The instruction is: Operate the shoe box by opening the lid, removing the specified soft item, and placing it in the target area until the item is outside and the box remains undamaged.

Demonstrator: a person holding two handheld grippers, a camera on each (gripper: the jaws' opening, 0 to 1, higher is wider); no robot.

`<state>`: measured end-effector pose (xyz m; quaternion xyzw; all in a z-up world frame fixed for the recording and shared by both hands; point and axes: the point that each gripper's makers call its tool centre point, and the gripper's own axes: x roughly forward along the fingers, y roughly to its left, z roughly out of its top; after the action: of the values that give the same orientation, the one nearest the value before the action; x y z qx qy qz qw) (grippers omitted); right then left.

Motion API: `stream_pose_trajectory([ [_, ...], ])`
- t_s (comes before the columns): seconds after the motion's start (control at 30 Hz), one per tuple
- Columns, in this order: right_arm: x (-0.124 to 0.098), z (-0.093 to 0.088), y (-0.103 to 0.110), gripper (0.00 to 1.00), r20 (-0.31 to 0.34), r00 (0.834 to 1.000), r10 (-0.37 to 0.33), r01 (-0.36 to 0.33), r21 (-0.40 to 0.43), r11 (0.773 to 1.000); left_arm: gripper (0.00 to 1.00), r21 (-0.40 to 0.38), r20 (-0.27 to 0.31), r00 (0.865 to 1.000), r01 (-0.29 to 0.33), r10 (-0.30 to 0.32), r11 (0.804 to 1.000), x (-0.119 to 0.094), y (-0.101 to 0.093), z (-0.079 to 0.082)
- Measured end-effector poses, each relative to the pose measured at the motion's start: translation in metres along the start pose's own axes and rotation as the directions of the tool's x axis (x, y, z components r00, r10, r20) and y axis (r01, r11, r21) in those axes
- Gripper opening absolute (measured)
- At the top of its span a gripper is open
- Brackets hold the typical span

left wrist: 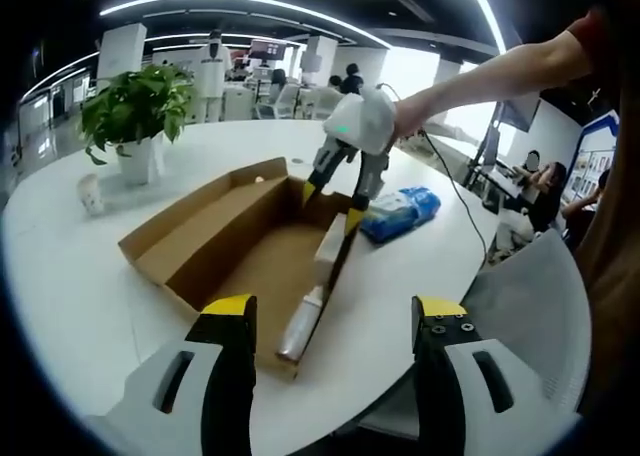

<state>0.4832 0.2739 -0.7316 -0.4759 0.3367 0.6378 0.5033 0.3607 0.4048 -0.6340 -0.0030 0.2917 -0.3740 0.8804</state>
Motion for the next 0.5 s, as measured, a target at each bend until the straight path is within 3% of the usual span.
stream_pose_trajectory([
  [0.2,0.001,0.005,0.008,0.45,-0.003,0.998,0.070,-0.071,-0.014,0.997,0.63,-0.002,0.001,1.000,-0.003,0.003,1.000,-0.001,0.001,0.001],
  [0.5,0.016,0.006,0.014,0.38,-0.052,0.995,0.083,-0.087,-0.071,0.994,0.63,-0.006,0.003,1.000,-0.009,0.009,1.000,-0.002,0.004,0.001],
])
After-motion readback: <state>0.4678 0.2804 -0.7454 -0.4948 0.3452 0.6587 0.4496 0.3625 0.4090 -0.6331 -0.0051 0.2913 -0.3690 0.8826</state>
